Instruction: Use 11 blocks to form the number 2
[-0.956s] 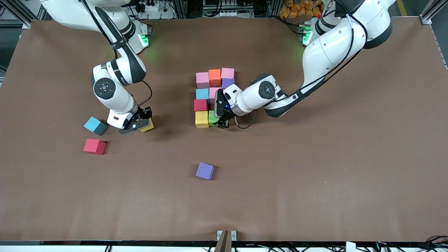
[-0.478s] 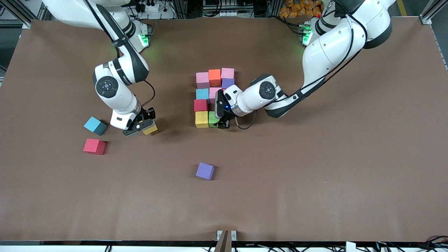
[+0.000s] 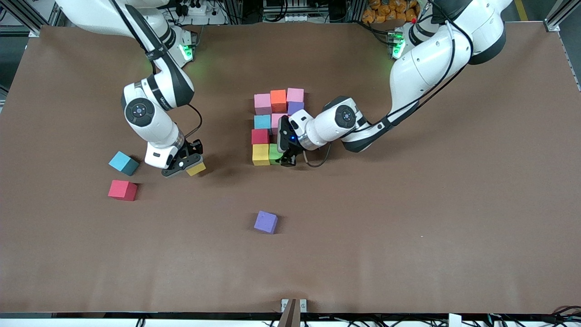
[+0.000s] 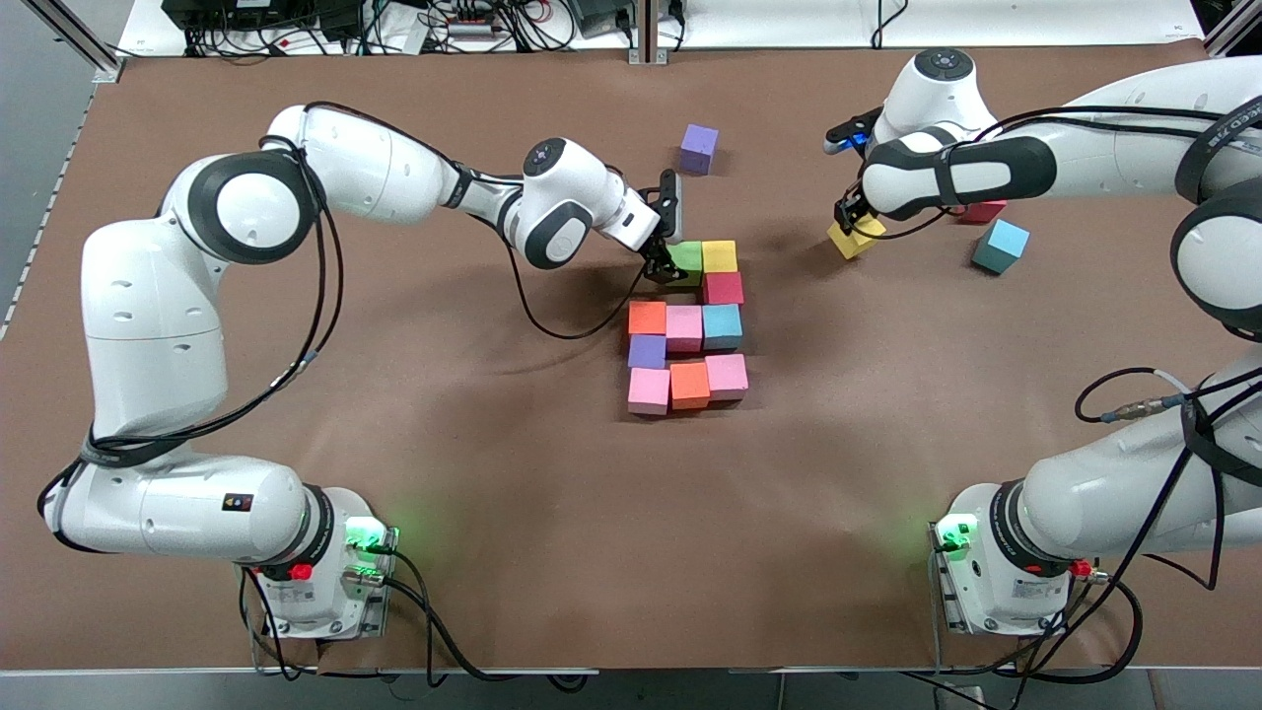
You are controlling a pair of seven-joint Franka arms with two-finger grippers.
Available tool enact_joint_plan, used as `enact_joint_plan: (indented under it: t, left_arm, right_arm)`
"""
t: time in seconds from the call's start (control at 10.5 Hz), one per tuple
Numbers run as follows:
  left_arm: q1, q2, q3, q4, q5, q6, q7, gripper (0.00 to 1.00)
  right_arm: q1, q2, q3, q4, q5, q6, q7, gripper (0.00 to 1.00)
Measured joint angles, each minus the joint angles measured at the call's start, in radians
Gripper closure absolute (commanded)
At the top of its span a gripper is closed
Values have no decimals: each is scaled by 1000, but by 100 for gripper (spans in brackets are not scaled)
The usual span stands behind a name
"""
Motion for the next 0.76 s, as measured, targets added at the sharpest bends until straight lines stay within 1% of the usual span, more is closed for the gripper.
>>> enact_joint_plan:
  t: [0.1,0.57,0.76]
  left_arm:
    - [-1,0,1,0,0,3,0,0]
    - [-1,0,6,3,2,10,10,0]
    - [0,0,7,6,2,12,10,0]
  right_arm:
    - [0,0,6,11,0,-14,-2,100]
    - [0,0,17,33,0,-37,-8,100]
    - [6,0,19,34,6,-37,38,100]
